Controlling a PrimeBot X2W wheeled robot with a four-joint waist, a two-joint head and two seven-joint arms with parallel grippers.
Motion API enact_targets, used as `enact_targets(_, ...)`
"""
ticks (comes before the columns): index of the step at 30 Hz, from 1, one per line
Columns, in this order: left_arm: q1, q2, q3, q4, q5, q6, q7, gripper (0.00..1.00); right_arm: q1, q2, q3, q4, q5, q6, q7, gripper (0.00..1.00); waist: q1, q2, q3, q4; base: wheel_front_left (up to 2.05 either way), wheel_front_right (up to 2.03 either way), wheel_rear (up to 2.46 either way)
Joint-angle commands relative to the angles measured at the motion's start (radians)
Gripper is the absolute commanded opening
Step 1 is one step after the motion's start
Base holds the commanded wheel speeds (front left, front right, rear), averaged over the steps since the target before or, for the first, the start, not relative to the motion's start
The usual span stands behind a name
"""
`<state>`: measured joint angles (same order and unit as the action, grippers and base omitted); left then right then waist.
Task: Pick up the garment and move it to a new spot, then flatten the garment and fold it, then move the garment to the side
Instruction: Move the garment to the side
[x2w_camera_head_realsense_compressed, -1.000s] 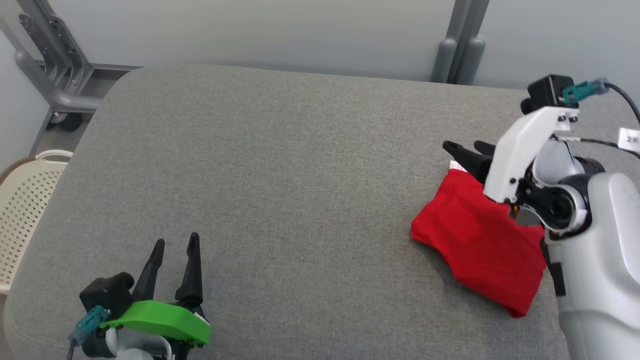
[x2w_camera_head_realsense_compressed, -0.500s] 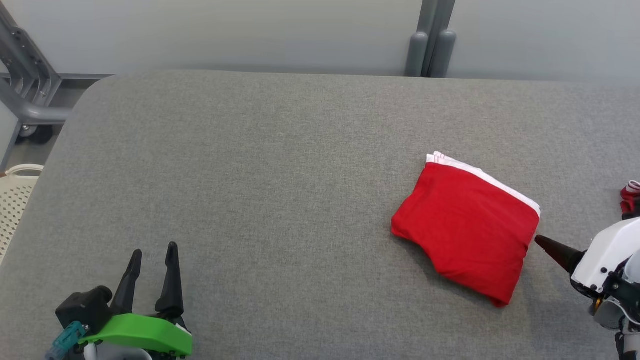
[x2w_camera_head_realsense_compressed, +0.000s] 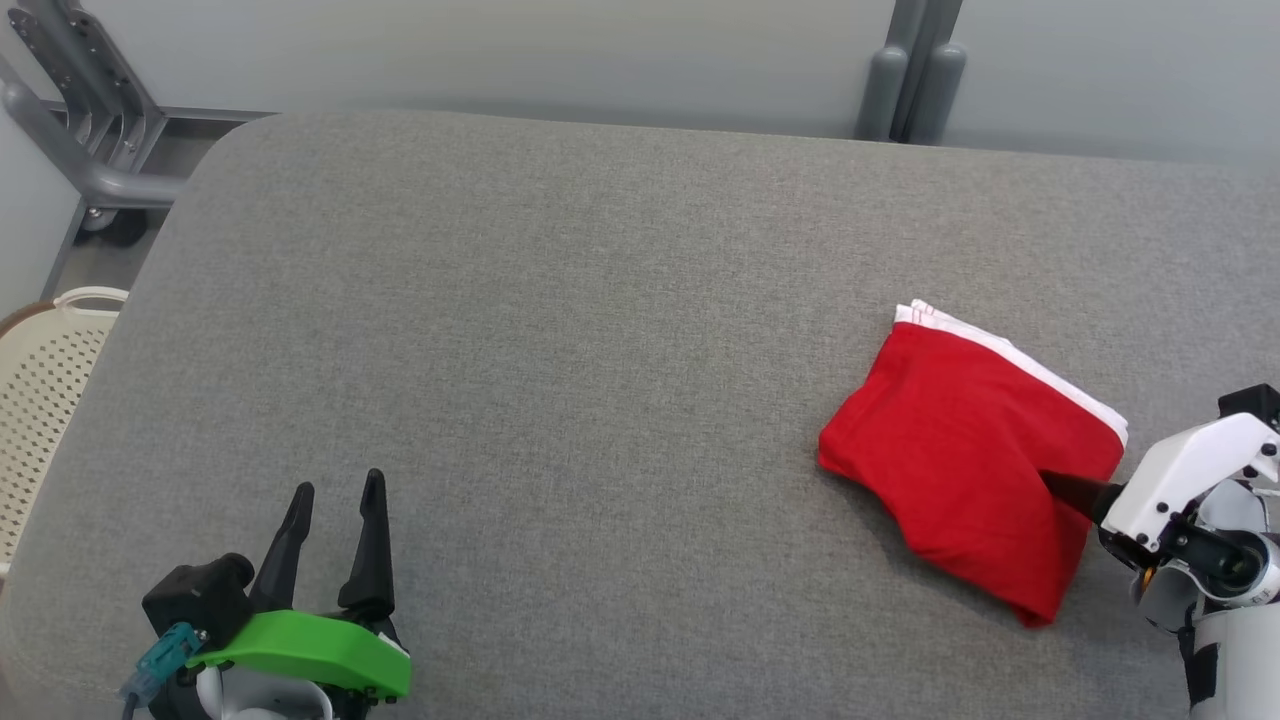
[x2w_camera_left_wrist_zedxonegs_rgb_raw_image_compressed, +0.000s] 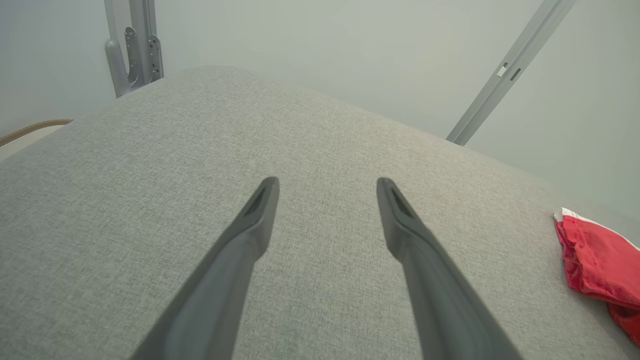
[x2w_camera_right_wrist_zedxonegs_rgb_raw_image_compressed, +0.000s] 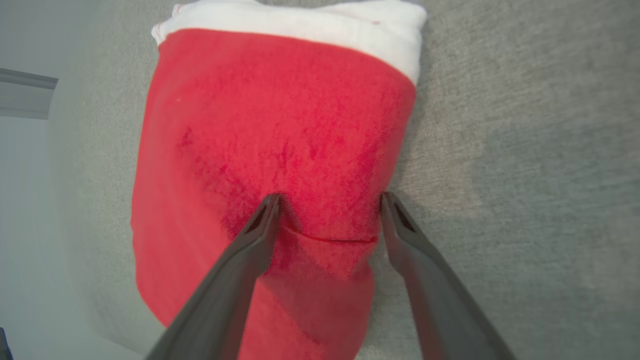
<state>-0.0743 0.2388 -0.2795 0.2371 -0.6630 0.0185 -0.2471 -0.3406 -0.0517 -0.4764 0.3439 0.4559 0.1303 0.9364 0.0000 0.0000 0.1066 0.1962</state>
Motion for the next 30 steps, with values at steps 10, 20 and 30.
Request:
enact_targets(10,0.006,0.006,0.017,0.000,-0.007,0.011,-0.008,1.00,-0.076,-0.001,0.161,0.090,0.088,0.001,-0.088,0.00,0.0000,0.0000,-0.002,-0.016,0.00,0.00,0.00)
enact_targets(20,0.033,0.029,0.042,-0.057,-0.005,0.032,-0.010,1.00,-0.010,-0.134,0.200,-0.153,0.128,0.001,0.071,0.00,0.0000,0.0000,0.049,-0.146,0.00,0.00,0.00)
enact_targets(30,0.003,0.037,0.047,-0.140,0.018,0.063,-0.005,1.00,0.022,-0.236,0.120,-0.297,0.119,0.001,0.165,0.00,0.0000,0.0000,0.113,-0.261,0.00,0.00,0.00)
